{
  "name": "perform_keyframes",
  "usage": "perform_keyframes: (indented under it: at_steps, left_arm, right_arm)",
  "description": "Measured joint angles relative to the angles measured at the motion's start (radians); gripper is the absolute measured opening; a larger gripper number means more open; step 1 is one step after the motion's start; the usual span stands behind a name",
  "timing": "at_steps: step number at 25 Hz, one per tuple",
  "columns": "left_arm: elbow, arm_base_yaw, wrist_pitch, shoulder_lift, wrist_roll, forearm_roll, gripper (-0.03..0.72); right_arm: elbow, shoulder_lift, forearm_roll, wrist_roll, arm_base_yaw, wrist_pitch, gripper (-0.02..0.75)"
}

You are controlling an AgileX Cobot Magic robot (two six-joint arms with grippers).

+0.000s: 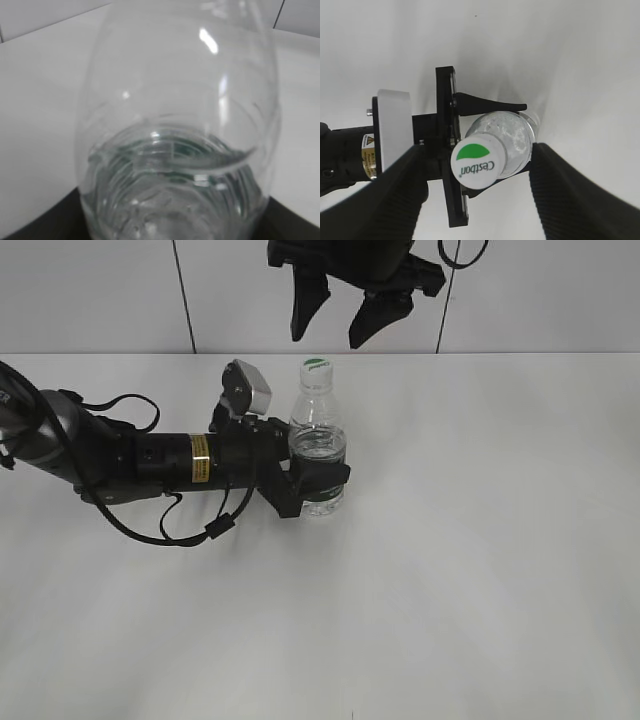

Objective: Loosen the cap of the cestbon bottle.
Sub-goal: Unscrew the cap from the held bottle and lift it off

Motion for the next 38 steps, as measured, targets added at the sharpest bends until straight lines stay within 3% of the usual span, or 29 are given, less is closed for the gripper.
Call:
perform_keyframes:
  at_steps: [29, 38]
  left_arm:
    - [0.000, 0.000, 0.003, 0.000, 0.000, -0.005, 0.414]
    - [0.000, 0.000, 0.003, 0.000, 0.000, -0.005, 0.414]
  right_arm:
    - [0.022, 0.058, -0.014, 0.002, 0.022, 0.000, 0.489]
    - [0.022, 0.058, -0.010, 0.001, 0.023, -0.001, 0.313]
